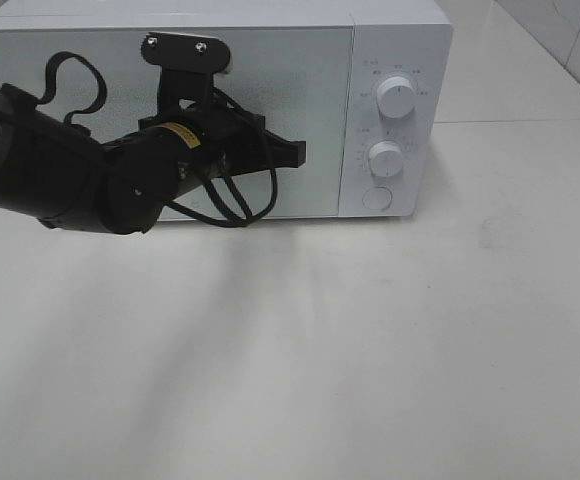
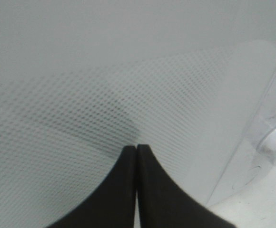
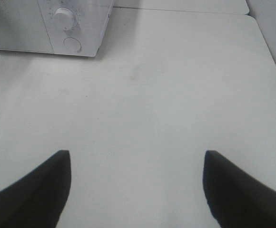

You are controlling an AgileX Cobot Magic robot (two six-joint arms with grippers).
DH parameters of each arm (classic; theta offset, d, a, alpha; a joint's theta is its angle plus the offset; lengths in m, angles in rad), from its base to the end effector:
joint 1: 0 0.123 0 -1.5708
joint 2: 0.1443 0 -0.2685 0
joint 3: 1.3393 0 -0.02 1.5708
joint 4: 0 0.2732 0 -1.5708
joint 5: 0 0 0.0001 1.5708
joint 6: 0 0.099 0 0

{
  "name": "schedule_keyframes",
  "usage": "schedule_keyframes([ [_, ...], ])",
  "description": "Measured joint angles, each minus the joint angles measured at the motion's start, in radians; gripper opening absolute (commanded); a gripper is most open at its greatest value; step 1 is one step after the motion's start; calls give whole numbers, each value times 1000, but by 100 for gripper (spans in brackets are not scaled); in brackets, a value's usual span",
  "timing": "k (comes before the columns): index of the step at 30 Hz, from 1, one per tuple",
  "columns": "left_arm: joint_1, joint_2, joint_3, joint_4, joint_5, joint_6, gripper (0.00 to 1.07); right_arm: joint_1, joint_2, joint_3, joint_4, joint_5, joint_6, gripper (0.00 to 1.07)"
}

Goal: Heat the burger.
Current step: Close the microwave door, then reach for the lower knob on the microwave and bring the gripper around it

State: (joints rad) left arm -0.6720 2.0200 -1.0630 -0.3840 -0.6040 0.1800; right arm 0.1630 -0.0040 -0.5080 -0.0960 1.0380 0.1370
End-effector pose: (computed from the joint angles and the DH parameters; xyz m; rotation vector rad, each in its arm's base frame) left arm 0.3528 -0.2537 0.1210 0.3483 1.8475 -0.3609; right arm 0.0386 -0.0019 0.2893 -0.0223 2.0067 0.0777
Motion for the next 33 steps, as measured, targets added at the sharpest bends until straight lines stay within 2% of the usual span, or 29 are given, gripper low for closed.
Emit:
schedule_keyframes([
  [2, -6, 12, -31, 10, 35, 1, 0, 0, 0, 0, 0, 0, 0, 74],
  [9, -6, 5, -43, 10, 91, 9, 0, 0, 0, 0, 0, 0, 0, 74],
  [13, -8, -7, -48, -2, 130, 43, 0, 0, 0, 0, 0, 0, 0, 74],
  [14, -10, -15, -47, -19, 143, 70, 0, 0, 0, 0, 0, 0, 0, 74],
  [15, -13, -30, -29, -29, 142, 93, 0, 0, 0, 0, 0, 0, 0, 74],
  [22, -22, -119, 81, -42, 157, 105, 2, 0, 0, 0, 0, 0, 0, 74],
  [23, -23, -152, 113, -44, 197, 105, 9, 0, 0, 0, 0, 0, 0, 74],
  [24, -23, -152, 113, -44, 197, 105, 9, 0, 0, 0, 0, 0, 0, 74],
  [25, -23, -170, 130, -44, 222, 105, 14, 0, 0, 0, 0, 0, 0, 74],
  [26, -23, -203, 157, -45, 274, 105, 34, 0, 0, 0, 0, 0, 0, 74],
  [27, -23, -203, 157, -45, 274, 105, 34, 0, 0, 0, 0, 0, 0, 74],
  [28, -23, -215, 167, -46, 296, 105, 44, 0, 0, 0, 0, 0, 0, 74],
  [29, -23, -245, 187, -46, 351, 105, 75, 0, 0, 0, 0, 0, 0, 74],
  [30, -23, -245, 187, -46, 351, 105, 75, 0, 0, 0, 0, 0, 0, 74],
  [31, -23, -266, 203, -48, 395, 105, 102, 0, 0, 0, 0, 0, 0, 74],
  [33, -23, -276, 209, -49, 416, 105, 101, 0, 0, 0, 0, 0, 0, 74],
])
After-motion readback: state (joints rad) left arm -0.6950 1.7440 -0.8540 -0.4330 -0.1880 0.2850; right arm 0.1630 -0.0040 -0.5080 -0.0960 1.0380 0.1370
